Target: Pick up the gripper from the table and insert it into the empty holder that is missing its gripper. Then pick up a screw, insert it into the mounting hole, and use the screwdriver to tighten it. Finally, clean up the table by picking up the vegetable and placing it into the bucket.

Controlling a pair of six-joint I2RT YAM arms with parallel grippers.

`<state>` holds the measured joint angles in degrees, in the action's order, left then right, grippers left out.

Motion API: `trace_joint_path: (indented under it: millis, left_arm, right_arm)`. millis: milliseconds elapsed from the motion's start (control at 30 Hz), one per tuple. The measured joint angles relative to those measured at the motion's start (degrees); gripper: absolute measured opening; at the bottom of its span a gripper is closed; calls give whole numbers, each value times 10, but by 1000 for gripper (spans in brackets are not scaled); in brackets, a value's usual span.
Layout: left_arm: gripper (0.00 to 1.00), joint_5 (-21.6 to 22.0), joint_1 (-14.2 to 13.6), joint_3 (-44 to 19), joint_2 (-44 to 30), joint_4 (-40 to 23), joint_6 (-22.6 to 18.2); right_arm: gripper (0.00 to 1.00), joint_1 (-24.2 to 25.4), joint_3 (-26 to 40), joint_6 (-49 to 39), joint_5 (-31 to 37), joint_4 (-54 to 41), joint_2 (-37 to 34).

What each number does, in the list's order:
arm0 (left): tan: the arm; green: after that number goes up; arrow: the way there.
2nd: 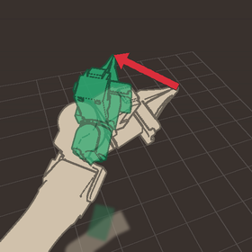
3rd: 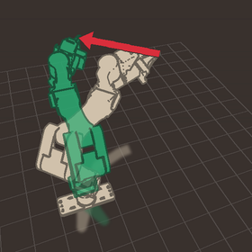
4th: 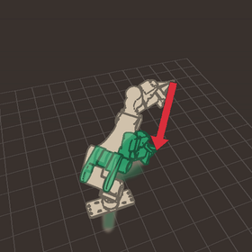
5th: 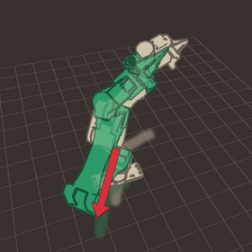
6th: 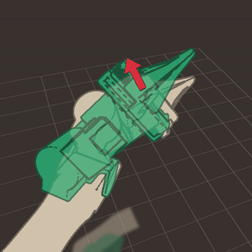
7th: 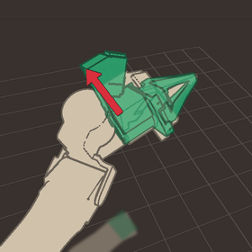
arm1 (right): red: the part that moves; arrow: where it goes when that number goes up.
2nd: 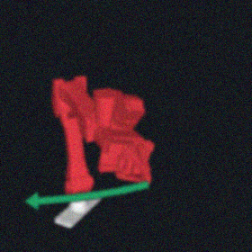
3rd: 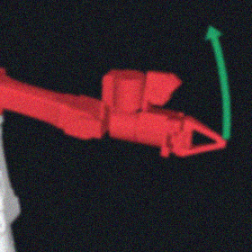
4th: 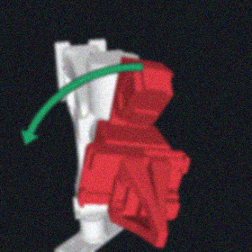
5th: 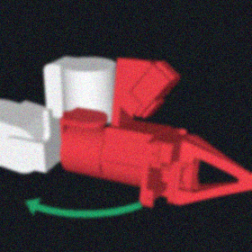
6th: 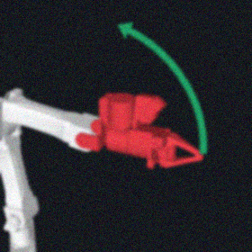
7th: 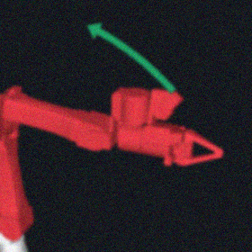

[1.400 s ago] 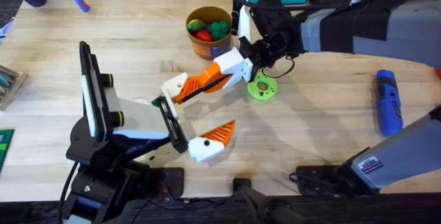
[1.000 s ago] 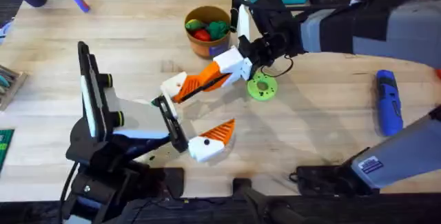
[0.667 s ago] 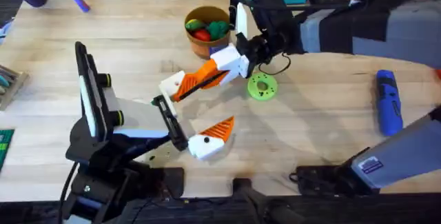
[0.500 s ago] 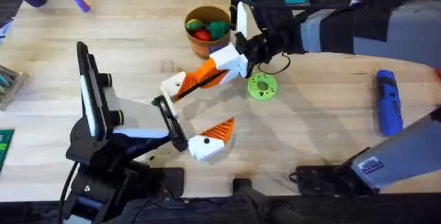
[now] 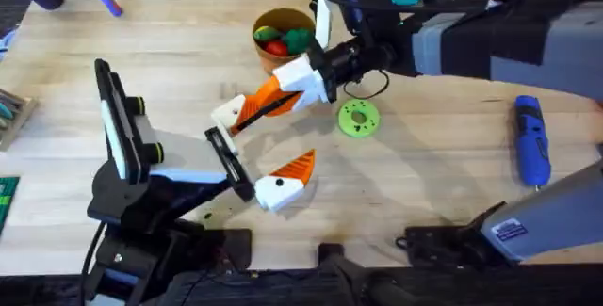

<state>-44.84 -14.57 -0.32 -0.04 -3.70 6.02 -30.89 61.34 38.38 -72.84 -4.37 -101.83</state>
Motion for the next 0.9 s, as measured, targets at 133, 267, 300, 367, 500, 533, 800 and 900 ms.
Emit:
trace_joint_path:
  millis: [133, 267, 300, 367, 500, 533, 800, 900]
  left_arm:
    - [995, 3, 1, 0, 0, 0, 4]
    - [995, 4, 1, 0, 0, 0, 5]
    - [995, 4, 1, 0, 0, 0, 5]
    - [995, 5, 1, 0, 0, 0, 5]
    - [995, 5, 1, 0, 0, 0, 5]
    - [995, 5, 1, 0, 0, 0, 5]
    - [995, 5, 1, 0, 0, 0, 5]
    - [995, 5, 1, 0, 0, 0, 5]
  right_arm:
    - [11, -2, 0, 13, 7, 3, 0]
    - [10, -2, 0, 18, 8, 4, 0]
    - [10, -2, 0, 19, 8, 4, 0]
    - [10, -2, 0, 19, 9, 4, 0]
    - [11, -2, 0, 20, 8, 4, 0]
    - [11, -2, 0, 20, 8, 4, 0]
    - [11, -2, 0, 20, 8, 5, 0]
    - [11, -2, 0, 21, 7, 5, 0]
